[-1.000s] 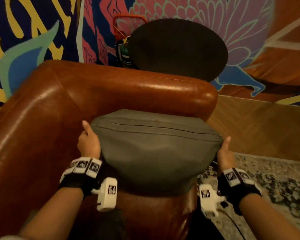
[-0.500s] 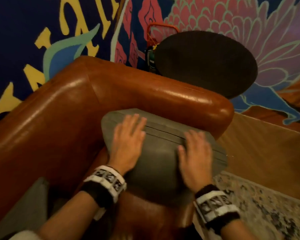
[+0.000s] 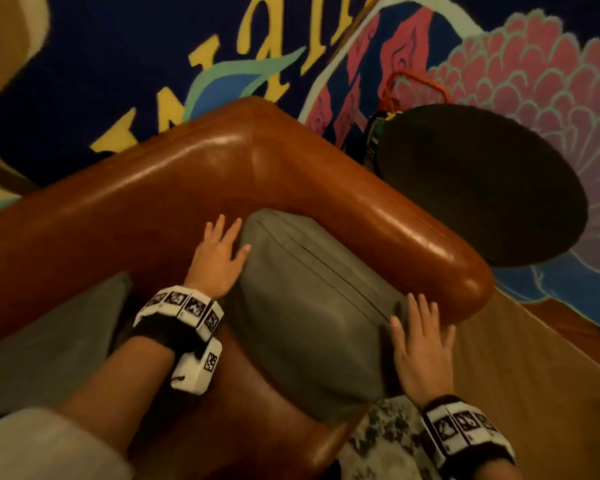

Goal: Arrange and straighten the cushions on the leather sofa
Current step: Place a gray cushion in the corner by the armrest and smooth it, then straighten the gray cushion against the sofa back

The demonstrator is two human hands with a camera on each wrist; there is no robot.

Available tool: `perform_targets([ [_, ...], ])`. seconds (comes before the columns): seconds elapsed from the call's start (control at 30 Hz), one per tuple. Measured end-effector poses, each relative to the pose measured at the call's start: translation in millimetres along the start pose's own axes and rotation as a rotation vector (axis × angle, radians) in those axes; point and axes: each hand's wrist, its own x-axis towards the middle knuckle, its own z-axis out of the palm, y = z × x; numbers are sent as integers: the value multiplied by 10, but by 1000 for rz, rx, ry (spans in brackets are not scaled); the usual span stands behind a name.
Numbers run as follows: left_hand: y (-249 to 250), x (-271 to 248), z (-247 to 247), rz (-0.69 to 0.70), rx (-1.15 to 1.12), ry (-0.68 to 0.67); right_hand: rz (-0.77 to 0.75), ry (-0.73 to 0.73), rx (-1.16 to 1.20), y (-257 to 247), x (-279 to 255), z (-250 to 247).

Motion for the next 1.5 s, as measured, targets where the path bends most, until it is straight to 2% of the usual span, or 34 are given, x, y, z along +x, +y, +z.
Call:
perform_targets([
  [0.07,-74,-420,-153,53,-116,73,-197,31,33,-480,100,35],
  [0.17,-430,-1172,-314,70,-138,72,-572,-40,109,-1320,141,297],
  [0.23,-834,-1667,-356,-12,-53,88,-735,-108,164,-1863,37,509],
  [0.3,-1348,-2126,-392,-140,27,214,-790,-213,208,-2315,-85,734],
  [0.37,-1865,-2584,-445,-367,62,388,-764,-320,265,-2685,-231,948],
  [0.43,-2331,-2978,-462,-605,71,547,-642,-425,332,-2979,-370,1144],
  [0.53,-2800,-3277,-432,-921,-193,635,-357,-532,398,-3286,-460,1468],
  [0.6,-3008,-3295,-480,-986,-465,697,-247,-529,439,-3438,-394,1688],
  [0.7,-3289,-3149,-647,-945,-788,771,-114,-528,603,-3651,-261,1885],
  [0.73,-3365,-3080,-710,-983,-826,751,-78,-537,665,-3719,-243,1899],
  [0.8,-3504,-2981,-770,-1032,-758,666,-82,-515,665,-3802,-212,1924],
  [0.87,-3608,-2969,-781,-951,-627,642,-190,-407,548,-3810,-208,1931],
  [0.93,-3741,-3017,-839,-874,-581,695,-258,-351,548,-3821,-238,1888],
  [1.0,-3892,-3053,-934,-894,-636,757,-283,-353,638,-3861,-267,1868],
  [1.07,-4034,-2991,-984,-932,-729,760,-275,-269,665,-3943,-297,1929],
  [1.17,-3956,-2893,-925,-1023,-762,731,-198,-102,501,-3942,-458,2147],
  [1.2,-3866,-2915,-861,-1041,-752,793,-261,-60,453,-3904,-581,2179],
  [1.23,-3728,-2973,-806,-1022,-725,886,-405,1,380,-3839,-713,2200],
  [1.27,-3589,-3057,-745,-946,-610,992,-602,62,263,-3762,-857,2195],
  [1.3,-3455,-3145,-671,-802,-409,1010,-816,80,117,-3649,-957,2217],
  [1.33,-3369,-3226,-554,-603,-152,918,-1004,46,-49,-3552,-1041,2243],
  [1.37,-3366,-3271,-399,-364,109,771,-1142,-10,-197,-3466,-1072,2286],
  [1.4,-3432,-3266,-258,-153,327,606,-1229,-61,-313,-3408,-1052,2343],
  [1.43,-3508,-3220,-160,-24,462,471,-1266,-121,-392,-3408,-1007,2384],
  [1.47,-3584,-3133,-104,3,520,370,-1266,-183,-437,-3466,-920,2426],
  [1.5,-3661,-3002,-85,-41,529,307,-1271,-226,-459,-3550,-797,2483],
])
